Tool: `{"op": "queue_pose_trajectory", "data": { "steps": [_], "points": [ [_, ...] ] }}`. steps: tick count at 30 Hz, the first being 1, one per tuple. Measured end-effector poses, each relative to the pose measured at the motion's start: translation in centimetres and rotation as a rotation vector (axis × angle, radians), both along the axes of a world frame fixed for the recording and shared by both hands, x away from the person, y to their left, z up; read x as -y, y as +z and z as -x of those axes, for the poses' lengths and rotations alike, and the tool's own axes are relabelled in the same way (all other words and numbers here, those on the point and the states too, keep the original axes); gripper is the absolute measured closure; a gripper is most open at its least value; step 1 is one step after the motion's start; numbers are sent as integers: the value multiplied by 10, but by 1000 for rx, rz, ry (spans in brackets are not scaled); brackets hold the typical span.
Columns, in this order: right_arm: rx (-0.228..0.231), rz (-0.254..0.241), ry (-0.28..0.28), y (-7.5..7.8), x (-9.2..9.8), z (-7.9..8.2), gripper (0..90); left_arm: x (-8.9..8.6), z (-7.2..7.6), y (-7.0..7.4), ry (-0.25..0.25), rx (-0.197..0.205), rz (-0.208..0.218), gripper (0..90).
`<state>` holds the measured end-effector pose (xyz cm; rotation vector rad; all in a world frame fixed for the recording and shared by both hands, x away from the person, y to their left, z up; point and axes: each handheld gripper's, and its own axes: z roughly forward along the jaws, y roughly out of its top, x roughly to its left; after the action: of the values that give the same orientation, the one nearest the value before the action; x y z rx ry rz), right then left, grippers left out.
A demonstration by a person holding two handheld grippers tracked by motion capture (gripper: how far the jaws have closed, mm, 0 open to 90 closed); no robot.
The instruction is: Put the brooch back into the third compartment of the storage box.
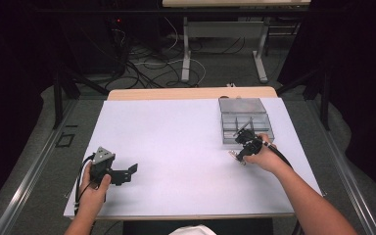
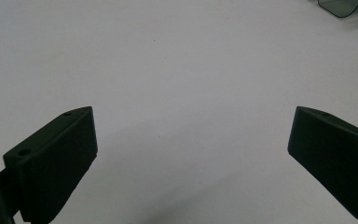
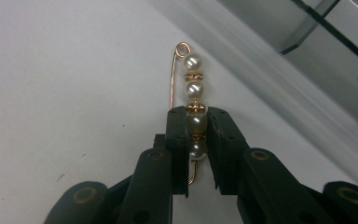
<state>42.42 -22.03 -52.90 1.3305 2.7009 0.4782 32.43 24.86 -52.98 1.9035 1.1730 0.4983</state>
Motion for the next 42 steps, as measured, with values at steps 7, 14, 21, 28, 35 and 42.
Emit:
{"op": "queue_pose_trajectory", "data": {
  "steps": [7, 14, 21, 28, 35, 42],
  "points": [
    [-6, -2, 9, 0, -2, -1, 802, 0, 0, 0, 6, -5, 12, 11],
    [-24, 1, 13, 2, -1, -1, 805, -1, 0, 0, 8, -1, 15, 11],
    [-4, 8, 37, 6, 0, 1, 805, 0, 0, 0, 10, -1, 13, 11],
    [7, -54, 6, 9, -2, 5, 806, -1, 0, 0, 8, 0, 15, 11],
    [26, -36, 13, 13, -2, 6, 806, -1, 0, 0, 9, 0, 16, 11],
    [66, -53, 45, 16, 1, 5, 806, -1, 0, 0, 9, 0, 15, 11]
  ]
}}
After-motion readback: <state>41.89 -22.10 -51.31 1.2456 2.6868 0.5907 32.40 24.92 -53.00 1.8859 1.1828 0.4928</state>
